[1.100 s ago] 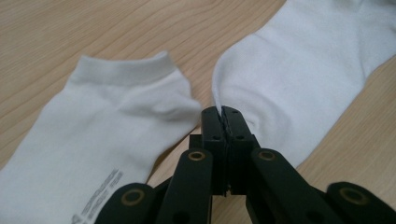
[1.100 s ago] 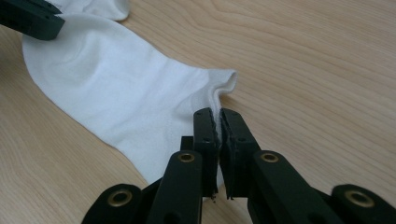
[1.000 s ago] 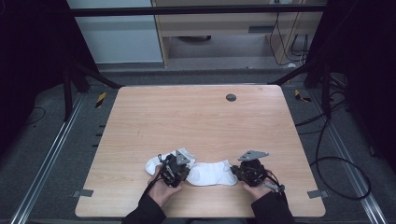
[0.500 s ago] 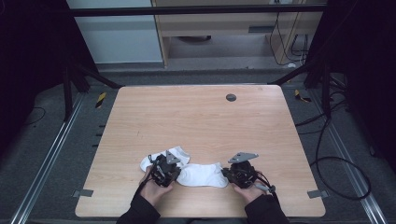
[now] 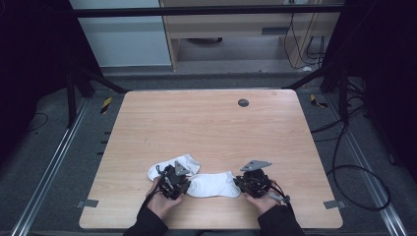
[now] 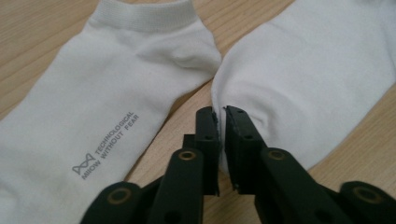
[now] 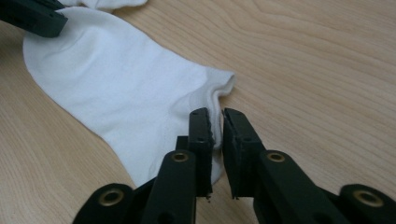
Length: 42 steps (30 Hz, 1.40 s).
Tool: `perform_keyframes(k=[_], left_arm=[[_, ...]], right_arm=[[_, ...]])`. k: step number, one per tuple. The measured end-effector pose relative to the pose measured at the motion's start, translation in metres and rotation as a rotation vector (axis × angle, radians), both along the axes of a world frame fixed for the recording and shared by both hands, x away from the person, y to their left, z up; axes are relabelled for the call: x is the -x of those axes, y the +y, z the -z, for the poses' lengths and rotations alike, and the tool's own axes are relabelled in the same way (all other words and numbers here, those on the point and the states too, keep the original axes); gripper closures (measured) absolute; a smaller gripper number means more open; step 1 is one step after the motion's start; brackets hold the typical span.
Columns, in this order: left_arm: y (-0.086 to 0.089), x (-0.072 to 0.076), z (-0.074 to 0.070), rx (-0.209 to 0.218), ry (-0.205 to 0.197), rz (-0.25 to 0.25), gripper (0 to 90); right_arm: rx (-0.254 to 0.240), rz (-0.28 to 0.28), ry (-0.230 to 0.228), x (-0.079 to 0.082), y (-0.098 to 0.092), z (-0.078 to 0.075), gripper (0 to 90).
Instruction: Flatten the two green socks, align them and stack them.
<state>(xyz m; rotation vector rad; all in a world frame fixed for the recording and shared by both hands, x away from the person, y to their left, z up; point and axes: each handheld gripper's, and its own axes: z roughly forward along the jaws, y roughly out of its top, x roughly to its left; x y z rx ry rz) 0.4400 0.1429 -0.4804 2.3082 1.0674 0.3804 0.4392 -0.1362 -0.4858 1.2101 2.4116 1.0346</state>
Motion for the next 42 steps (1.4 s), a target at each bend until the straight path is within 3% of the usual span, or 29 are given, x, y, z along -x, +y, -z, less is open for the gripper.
perform_keyframes(k=[4, 7, 12, 22, 26, 32, 42], left_arm=[[0.005, 0.003, -0.009, 0.016, -0.043, -0.001, 66.6], [0.013, 0.004, -0.018, 0.026, -0.077, -0.007, 62.4], [0.036, 0.000, -0.031, 0.042, -0.123, -0.060, 54.7], [0.084, -0.012, -0.030, 0.027, -0.115, -0.195, 51.7], [0.095, -0.018, -0.024, 0.020, -0.097, -0.235, 51.7], [0.102, -0.025, -0.016, 0.003, -0.078, -0.270, 52.3], [0.111, -0.031, -0.008, -0.036, -0.054, -0.308, 57.9]], right_arm=[[-0.028, 0.024, -0.040, 0.000, -0.005, -0.009, 69.8], [-0.056, 0.037, -0.070, -0.002, -0.007, -0.017, 65.6], [-0.084, 0.042, -0.106, -0.011, -0.003, -0.031, 61.5], [-0.095, 0.012, -0.127, -0.034, 0.037, -0.047, 59.5], [-0.081, 0.000, -0.104, -0.044, 0.057, -0.048, 60.9], [-0.077, -0.001, -0.072, -0.059, 0.084, -0.041, 62.8], [-0.017, -0.020, -0.026, -0.073, 0.120, -0.020, 65.3]])
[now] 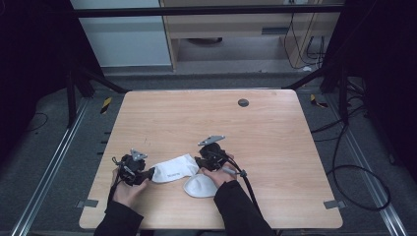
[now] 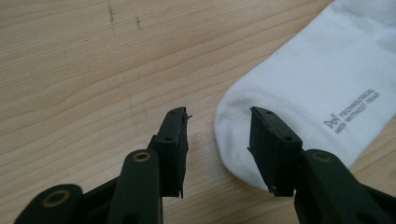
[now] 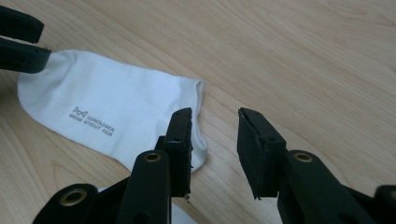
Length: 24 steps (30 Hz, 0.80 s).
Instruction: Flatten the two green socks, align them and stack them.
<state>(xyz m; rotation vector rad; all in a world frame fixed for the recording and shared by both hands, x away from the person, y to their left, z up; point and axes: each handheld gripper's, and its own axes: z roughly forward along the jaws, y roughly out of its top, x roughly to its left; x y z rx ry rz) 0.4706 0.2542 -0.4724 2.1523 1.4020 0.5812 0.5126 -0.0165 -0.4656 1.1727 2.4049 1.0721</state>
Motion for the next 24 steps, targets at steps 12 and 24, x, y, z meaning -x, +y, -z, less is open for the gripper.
perform_keyframes(k=[12, 24], left_arm=[[0.001, -0.004, 0.008, 0.016, 0.059, 0.001, 73.3], [0.000, -0.006, 0.006, 0.047, 0.078, -0.014, 89.1]], right_arm=[[0.060, -0.023, 0.045, -0.003, 0.015, 0.019, 71.5], [0.083, -0.036, 0.069, -0.001, 0.020, 0.022, 85.9]])
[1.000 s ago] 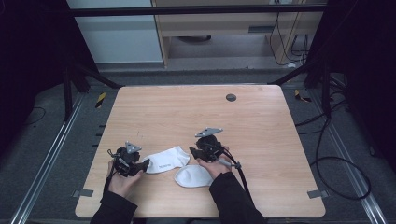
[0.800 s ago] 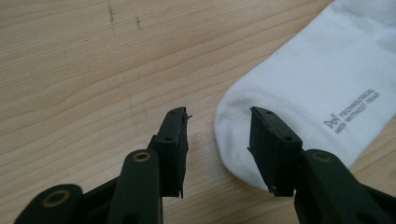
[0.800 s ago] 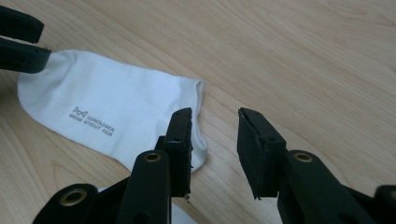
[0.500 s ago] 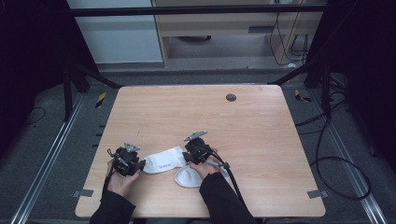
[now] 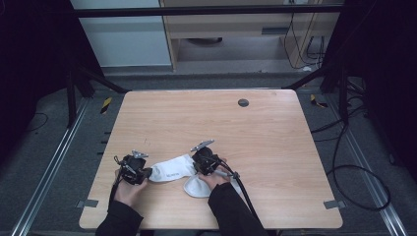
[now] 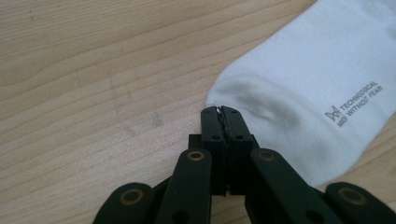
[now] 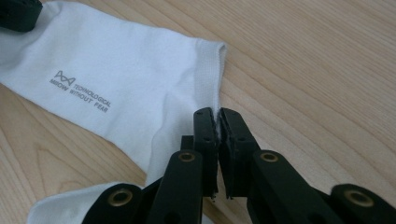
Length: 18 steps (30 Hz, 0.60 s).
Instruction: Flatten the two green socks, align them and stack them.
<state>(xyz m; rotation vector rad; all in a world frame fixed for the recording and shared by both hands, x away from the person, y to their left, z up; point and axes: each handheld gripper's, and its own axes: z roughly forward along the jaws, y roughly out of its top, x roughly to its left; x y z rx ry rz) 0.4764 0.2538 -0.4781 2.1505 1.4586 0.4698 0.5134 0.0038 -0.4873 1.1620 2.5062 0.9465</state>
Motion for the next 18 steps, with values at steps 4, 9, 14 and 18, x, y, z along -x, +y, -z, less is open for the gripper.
perform_keyframes(k=[4, 9, 14, 18], left_arm=[[0.003, 0.003, -0.011, 0.037, -0.037, -0.005, 89.2], [0.000, 0.007, -0.022, 0.068, -0.070, 0.012, 89.2], [-0.005, 0.013, -0.037, 0.097, -0.112, 0.032, 89.3], [-0.011, 0.017, -0.046, 0.116, -0.138, 0.051, 89.3]], right_arm=[[-0.031, 0.004, -0.016, 0.001, -0.002, -0.006, 86.1], [-0.069, 0.014, -0.040, 0.004, -0.008, -0.019, 86.2], [-0.090, 0.011, -0.073, 0.008, -0.014, -0.033, 86.2], [-0.104, 0.010, -0.095, 0.012, -0.021, -0.042, 86.2]])
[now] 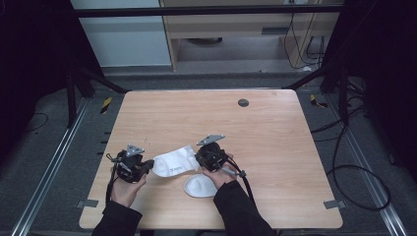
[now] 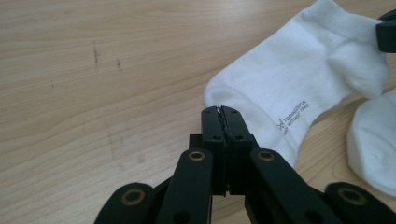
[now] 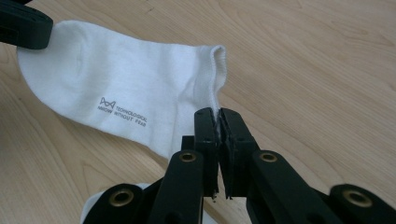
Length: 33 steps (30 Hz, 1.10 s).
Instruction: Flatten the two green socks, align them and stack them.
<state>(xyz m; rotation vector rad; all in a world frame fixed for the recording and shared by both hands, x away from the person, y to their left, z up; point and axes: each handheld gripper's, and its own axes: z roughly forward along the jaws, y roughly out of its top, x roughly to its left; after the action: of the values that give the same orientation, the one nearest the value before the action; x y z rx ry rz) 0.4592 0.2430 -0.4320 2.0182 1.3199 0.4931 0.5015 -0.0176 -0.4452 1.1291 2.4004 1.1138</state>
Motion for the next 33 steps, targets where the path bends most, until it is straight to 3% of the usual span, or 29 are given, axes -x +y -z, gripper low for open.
perform_keyframes(k=[4, 16, 23, 33], left_arm=[[-0.009, 0.003, -0.004, -0.001, -0.004, 0.029, 89.3], [-0.043, 0.015, -0.013, 0.000, 0.002, 0.136, 89.3], [-0.068, 0.019, -0.006, -0.033, 0.031, 0.205, 89.3], [-0.088, 0.018, 0.008, -0.066, 0.069, 0.246, 89.3]], right_arm=[[0.012, -0.002, -0.014, 0.006, -0.010, -0.008, 86.2], [0.011, 0.051, 0.001, 0.033, -0.061, -0.024, 86.2], [0.017, 0.069, 0.019, 0.052, -0.086, -0.017, 86.2], [0.020, 0.092, 0.053, 0.069, -0.109, -0.002, 86.1]])
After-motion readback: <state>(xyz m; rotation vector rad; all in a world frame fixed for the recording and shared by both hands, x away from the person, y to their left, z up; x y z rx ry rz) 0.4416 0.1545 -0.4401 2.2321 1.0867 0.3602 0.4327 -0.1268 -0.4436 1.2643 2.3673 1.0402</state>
